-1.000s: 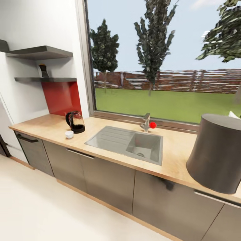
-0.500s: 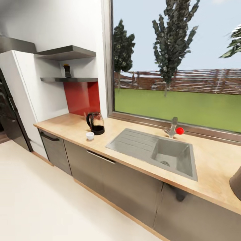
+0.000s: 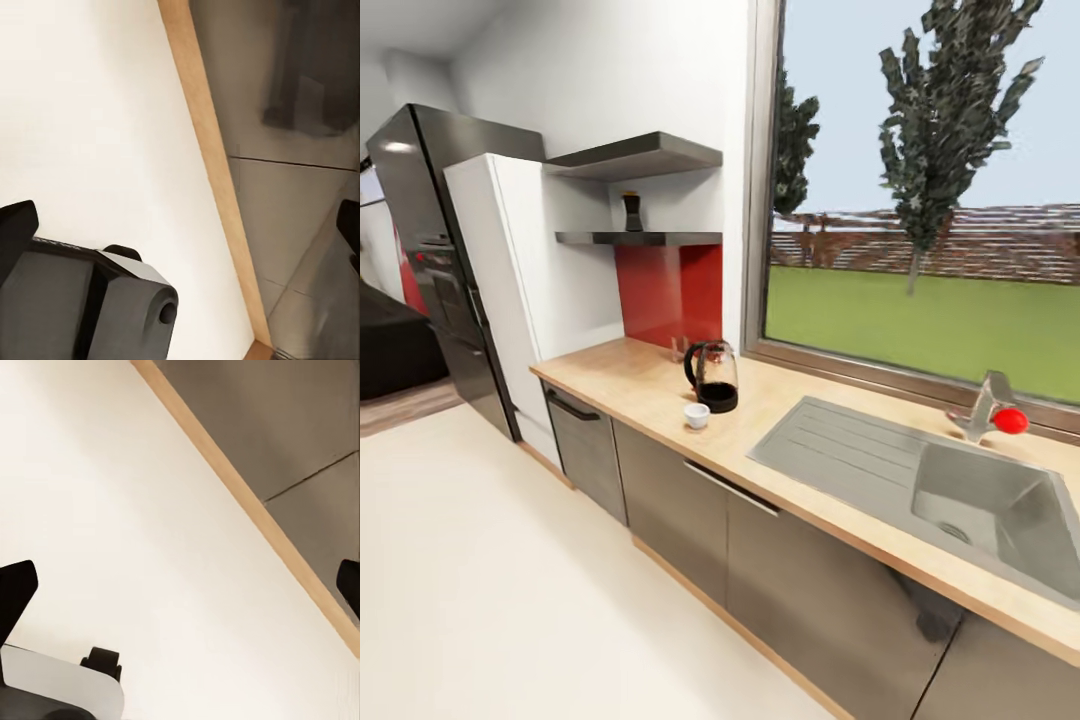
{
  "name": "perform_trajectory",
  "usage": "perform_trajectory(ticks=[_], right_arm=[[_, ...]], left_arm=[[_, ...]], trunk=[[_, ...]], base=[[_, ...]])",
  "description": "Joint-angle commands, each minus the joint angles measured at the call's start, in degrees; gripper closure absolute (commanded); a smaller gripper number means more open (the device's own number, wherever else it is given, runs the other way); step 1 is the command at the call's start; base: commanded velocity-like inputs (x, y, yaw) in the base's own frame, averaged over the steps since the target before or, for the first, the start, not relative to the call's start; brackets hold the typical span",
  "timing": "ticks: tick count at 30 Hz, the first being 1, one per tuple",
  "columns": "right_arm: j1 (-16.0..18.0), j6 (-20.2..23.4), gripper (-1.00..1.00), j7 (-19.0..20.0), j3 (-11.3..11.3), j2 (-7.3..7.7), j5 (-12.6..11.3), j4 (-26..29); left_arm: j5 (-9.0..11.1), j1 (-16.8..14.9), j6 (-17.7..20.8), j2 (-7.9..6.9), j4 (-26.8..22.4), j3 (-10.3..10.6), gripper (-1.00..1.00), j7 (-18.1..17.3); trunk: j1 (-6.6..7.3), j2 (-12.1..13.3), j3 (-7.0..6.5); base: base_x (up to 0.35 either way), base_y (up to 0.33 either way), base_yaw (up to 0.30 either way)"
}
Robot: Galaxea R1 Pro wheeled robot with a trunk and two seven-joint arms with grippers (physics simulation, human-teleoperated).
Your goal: Set up a coffee station on the kitchen countertop: keep the coffee maker on the countertop, move the bottle of coffee from the kitchen shelf to the counter next to the coffee maker, place a paper coffee filter on top of the coffee maker, put the saucer next to the coffee maker with the coffee cup on the saucer, and place the electric kettle next to the coffee maker.
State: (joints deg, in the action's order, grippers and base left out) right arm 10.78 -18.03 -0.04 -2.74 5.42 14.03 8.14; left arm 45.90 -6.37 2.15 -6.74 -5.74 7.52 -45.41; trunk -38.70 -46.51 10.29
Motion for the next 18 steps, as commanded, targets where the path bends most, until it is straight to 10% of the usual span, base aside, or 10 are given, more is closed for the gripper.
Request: perform_trajectory(ticks=[1,18], right_arm=[[0.03,-0.16,-1.00,-0.02,-0.25,0.03,-0.06,-0.03],[0.03,-0.16,-1.00,-0.05,-0.25,0.03,-0.03,-0.05]], left_arm=[[0.60,-0.05,0.23,-0.02,0.02,0.47,-1.00,-0.17],[0.60,-0.05,0.26,-0.02,0.02,0.47,-1.00,-0.12]], trunk=[[-0.04,-0.07,0.08],[-0.04,-0.07,0.08]], base=[[0.242,0.269,0.268],[0.247,0.265,0.268]])
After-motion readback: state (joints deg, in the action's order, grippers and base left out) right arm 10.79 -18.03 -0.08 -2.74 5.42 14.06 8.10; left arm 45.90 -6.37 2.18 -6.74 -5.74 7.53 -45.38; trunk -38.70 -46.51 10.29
